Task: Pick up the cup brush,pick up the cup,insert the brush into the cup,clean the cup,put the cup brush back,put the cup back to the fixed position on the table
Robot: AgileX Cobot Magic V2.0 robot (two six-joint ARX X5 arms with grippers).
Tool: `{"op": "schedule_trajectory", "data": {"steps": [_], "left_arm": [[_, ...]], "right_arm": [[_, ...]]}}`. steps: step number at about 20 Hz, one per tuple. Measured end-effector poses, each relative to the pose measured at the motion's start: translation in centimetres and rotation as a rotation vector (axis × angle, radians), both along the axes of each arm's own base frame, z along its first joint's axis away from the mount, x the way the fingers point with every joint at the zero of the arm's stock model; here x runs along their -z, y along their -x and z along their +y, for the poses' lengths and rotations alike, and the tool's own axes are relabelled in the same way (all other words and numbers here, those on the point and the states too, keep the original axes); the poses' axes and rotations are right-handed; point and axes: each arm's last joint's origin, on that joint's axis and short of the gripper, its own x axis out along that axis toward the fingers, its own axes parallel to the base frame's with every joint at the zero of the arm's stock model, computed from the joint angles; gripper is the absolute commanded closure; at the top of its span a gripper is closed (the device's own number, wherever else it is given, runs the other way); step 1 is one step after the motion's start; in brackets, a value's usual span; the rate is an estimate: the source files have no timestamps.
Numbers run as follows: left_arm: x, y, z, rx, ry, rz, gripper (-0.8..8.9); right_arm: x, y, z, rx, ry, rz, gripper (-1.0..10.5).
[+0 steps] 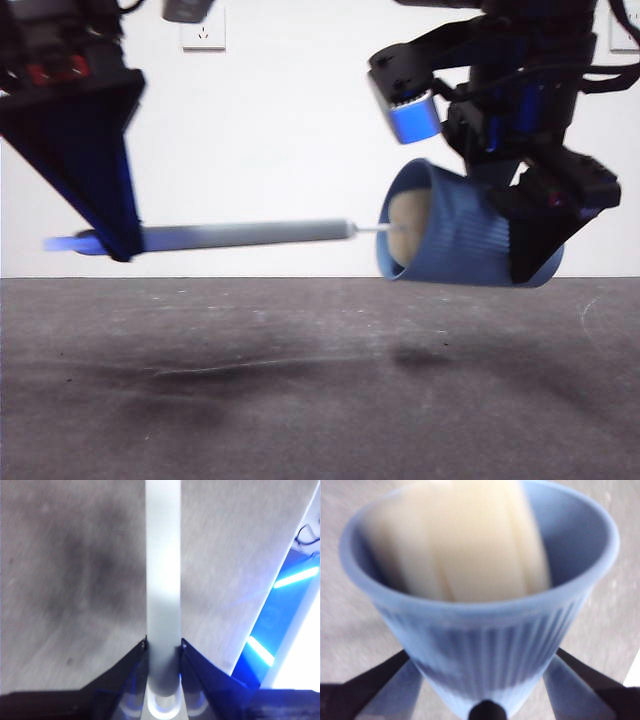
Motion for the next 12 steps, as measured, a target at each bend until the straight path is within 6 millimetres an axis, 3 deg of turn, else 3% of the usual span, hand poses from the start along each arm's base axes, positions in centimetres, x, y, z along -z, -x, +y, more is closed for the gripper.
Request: {"op": "schedule_trajectory", "data": {"steps": [6, 12], "left_arm": [[0.8, -0.7, -1.0, -0.016, 0.040, 0.013, 8.22], [1.2, -0.2, 0.4, -0.069, -0.112, 0.051, 8.22]], "right_arm": [[0.8, 0.9, 1.5, -0.055, 0.041, 0.004, 9.6], [0.8, 1.1, 1.7, -0.059, 0.049, -0.017, 9.6]]}}
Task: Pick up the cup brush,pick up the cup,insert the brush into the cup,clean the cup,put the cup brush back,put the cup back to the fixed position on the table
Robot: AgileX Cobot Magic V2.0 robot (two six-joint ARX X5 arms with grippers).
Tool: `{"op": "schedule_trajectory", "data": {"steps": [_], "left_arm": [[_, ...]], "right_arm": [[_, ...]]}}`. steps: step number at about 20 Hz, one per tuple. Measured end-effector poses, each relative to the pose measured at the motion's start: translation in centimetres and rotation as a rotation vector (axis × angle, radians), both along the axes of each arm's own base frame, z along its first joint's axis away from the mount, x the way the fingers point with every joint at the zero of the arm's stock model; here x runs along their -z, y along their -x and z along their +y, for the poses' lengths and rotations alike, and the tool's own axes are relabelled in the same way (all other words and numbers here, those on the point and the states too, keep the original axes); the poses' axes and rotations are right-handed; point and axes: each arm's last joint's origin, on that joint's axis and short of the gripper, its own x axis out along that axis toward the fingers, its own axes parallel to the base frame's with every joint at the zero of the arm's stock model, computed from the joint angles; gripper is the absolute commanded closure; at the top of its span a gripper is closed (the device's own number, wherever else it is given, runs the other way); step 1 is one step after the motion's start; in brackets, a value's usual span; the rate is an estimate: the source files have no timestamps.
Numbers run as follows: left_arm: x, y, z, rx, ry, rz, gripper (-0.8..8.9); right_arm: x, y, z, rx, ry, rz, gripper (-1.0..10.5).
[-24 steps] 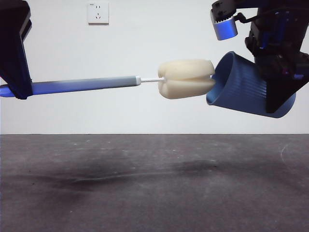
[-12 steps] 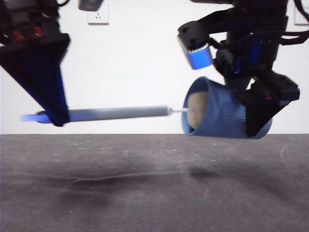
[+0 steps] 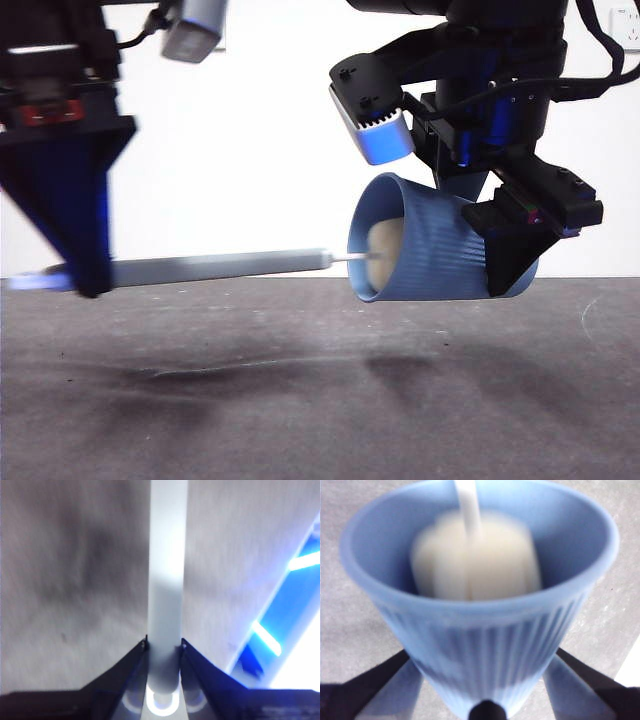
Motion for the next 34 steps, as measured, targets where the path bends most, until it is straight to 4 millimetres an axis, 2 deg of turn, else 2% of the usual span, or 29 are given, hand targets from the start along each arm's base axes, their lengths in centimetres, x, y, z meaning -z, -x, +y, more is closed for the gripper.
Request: {"op": "schedule_trajectory", "data": {"steps": [8, 16, 20, 24, 31, 34], "left_arm": [[-2.0, 2.3, 2.6, -0.029, -0.055, 0.017, 8.22], [-2.2, 1.5, 1.4, -0.003, 0.097, -0.013, 8.22], [-1.2, 0.3, -0.1, 0.013, 0.144, 0.001, 8.22], [-1.0, 0.0, -0.8, 0.008, 0.190, -0.002, 8.22], [-0.8, 0.3, -0.6, -0.017, 0.169, 0.026, 8.22], [-0.7, 0.6, -0.2, -0.036, 0.095, 0.017, 8.22]], "right_arm": [[0.0, 0.0, 0.0, 0.000, 0.004, 0.003, 9.6], [0.0, 0.0, 0.0, -0.001, 0.002, 0.001, 9.6], [0.0, 0.3, 0.2, -0.014, 0.001, 0.002, 9.6], [0.0, 0.4, 0.3, -0.019, 0.002, 0.006, 9.6], [0.0, 0.8, 0.7, -0.038, 0.001, -0.003, 9.6], [0.0, 1.0, 0.8, -0.045, 0.009, -0.001, 9.6]]}}
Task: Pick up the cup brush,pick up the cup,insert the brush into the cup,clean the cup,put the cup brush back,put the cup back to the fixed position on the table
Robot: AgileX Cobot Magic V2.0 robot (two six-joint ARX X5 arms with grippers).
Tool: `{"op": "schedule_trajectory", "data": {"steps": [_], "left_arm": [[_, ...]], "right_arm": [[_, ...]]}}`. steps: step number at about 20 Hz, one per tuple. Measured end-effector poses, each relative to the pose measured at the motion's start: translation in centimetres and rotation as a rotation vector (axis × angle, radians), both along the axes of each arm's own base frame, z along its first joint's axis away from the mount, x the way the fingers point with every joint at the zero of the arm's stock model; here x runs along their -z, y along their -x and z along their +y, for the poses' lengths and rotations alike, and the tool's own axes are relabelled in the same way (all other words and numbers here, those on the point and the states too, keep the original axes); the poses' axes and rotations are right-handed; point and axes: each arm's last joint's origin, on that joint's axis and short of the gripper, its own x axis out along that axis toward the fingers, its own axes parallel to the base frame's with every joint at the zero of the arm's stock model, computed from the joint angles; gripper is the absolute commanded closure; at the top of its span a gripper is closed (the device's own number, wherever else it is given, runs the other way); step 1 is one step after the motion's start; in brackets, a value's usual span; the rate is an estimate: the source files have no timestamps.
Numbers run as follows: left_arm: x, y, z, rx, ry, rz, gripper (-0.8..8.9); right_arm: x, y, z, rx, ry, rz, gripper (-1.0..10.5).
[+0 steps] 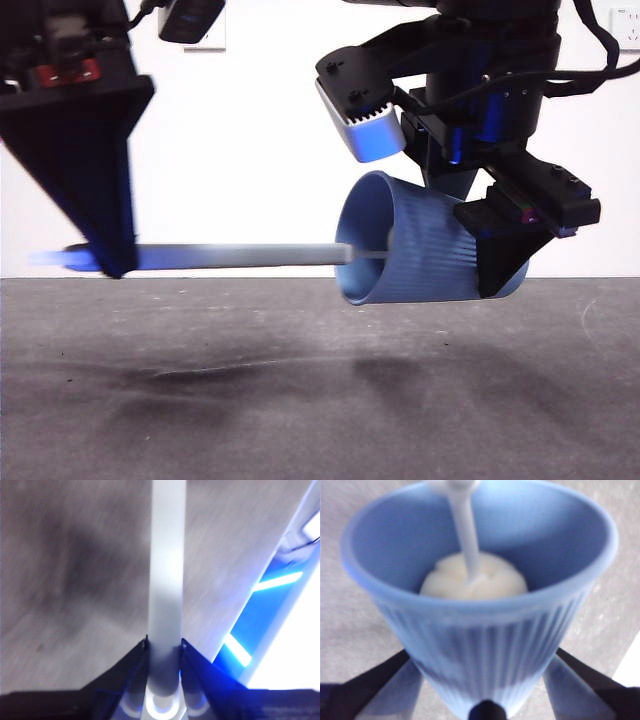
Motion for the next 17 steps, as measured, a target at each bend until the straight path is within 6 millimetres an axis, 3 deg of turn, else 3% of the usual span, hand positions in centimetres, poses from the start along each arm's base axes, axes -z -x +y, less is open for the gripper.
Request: {"op": "schedule_trajectory", "data": {"steps": [8, 17], "left_arm": [[-2.5, 2.7, 3.9, -0.056, -0.136, -0.048, 8.22], [-4.2, 4.3, 7.6, -0.178, -0.129, -0.068, 8.22]], "right_arm": [[0.0, 0.1, 0.0, 0.041, -0.011, -0.012, 9.6], [0.0, 0.1, -0.1, 0.169, -0.105, -0.020, 9.6]]}}
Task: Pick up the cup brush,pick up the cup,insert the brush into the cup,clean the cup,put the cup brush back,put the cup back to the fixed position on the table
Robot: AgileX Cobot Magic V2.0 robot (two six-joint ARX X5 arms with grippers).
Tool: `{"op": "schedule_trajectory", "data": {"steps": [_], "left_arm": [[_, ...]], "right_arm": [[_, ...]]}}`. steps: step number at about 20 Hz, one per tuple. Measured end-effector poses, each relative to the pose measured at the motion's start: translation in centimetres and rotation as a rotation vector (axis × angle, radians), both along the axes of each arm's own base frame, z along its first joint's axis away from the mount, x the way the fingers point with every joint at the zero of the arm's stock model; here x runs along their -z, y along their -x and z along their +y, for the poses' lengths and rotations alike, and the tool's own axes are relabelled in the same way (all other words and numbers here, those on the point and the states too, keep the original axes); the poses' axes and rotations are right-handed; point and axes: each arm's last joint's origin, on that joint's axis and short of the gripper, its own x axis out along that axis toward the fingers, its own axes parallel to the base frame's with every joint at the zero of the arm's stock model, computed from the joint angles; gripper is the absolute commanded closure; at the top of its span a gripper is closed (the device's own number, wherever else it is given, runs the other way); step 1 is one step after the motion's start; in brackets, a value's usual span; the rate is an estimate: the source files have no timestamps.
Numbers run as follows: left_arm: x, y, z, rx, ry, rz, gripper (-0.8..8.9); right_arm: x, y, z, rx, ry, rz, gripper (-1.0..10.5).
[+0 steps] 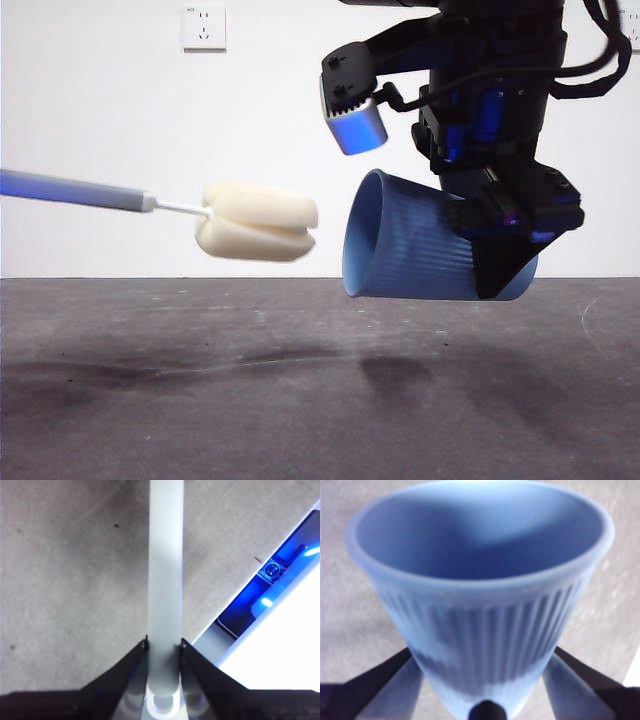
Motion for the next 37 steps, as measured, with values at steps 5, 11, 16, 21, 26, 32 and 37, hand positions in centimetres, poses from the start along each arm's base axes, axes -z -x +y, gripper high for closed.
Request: {"op": "schedule_trajectory", "data": {"steps": [5, 11, 16, 21, 26, 32, 37], "left_arm": [[-0.8, -0.8, -0.1, -0.114, 0.141, -0.108, 8.22], [-1.4, -4.1, -2.0, -0.335, 0.377, -0.278, 8.22], [1.6, -8.2, -3.9, -0.465, 0.372, -0.208, 8.22], [5.0, -11.2, -6.1, -0.583, 0.422, -0.139, 8.22], [7.7, -12.9, -7.3, -0.711, 0.459, -0.094, 8.22], [8.4, -13.4, -7.9, -0.743, 0.492, -0.099, 8.22], [9.3, -13.8, -8.2, -0.752, 0.464, -0.110, 8.22]], "right_arm": [[-2.5, 0.6, -0.7, 0.223, -0.288, -0.083, 9.6], [-9.5, 3.1, -3.5, 0.455, -0.996, -0.104, 9.6], [-13.1, 5.6, -6.8, 0.485, -1.251, -0.155, 9.6], [-14.5, 6.9, -8.6, 0.473, -1.331, -0.178, 9.6], [-14.3, 7.1, -8.8, 0.479, -1.311, -0.171, 9.6], [-14.3, 7.1, -8.8, 0.475, -1.312, -0.165, 9.6], [-14.3, 7.2, -8.7, 0.450, -1.324, -0.124, 9.6]]}}
